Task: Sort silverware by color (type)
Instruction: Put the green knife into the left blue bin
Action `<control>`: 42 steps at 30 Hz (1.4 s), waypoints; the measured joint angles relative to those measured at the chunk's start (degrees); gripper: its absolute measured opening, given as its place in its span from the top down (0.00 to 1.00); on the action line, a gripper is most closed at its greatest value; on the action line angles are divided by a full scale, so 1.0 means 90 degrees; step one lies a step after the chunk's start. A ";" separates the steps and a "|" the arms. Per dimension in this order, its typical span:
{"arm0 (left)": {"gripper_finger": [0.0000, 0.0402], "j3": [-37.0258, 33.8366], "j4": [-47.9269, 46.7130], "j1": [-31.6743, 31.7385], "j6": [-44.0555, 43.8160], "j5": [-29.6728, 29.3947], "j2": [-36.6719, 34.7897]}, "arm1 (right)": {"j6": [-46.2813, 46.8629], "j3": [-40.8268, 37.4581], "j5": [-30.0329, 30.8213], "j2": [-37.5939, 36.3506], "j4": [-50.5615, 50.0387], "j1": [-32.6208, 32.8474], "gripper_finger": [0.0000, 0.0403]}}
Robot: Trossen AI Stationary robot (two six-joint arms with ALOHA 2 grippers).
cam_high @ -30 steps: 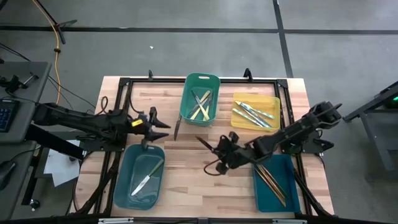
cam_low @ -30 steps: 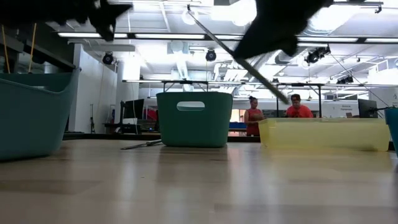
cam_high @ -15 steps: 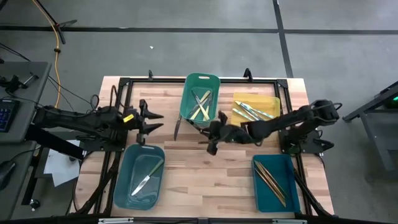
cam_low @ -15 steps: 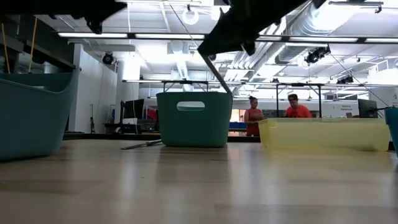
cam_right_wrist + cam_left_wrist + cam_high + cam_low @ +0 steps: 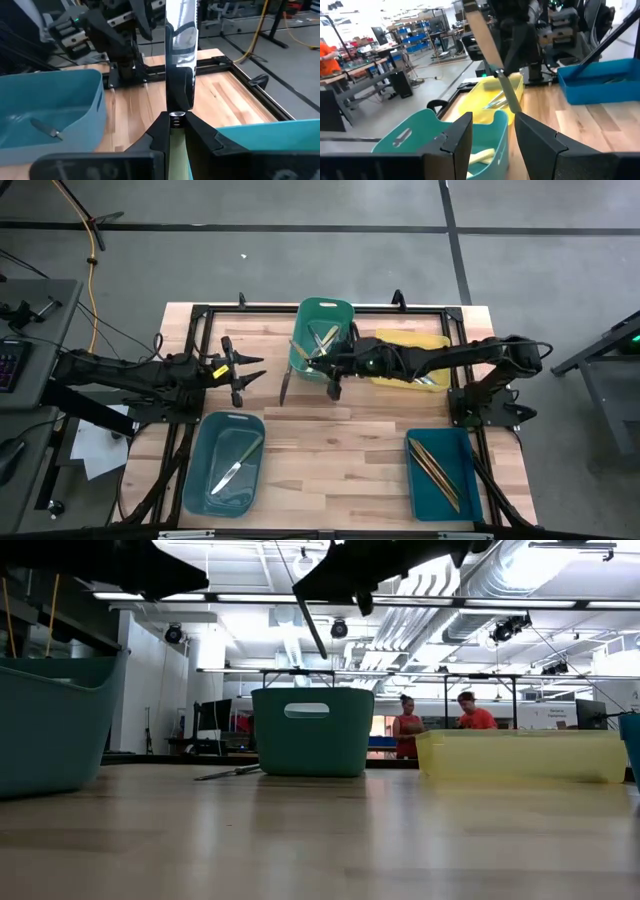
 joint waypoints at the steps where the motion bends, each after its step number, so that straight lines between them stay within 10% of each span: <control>1: 0.65 0.0000 -0.0012 0.0002 0.0039 -0.0002 0.0018 | 0.0017 0.0000 -0.0125 0.0000 0.0032 -0.0065 0.92; 19: 0.65 0.0007 0.2076 0.0006 -0.0671 0.1436 0.1863 | -0.0201 0.0000 -0.0688 0.0662 0.1981 0.0431 0.92; 42: 0.65 0.0005 0.2959 -0.0096 -0.1913 0.2375 0.2826 | -0.0980 -0.0158 0.0487 0.0894 0.3075 0.1200 0.92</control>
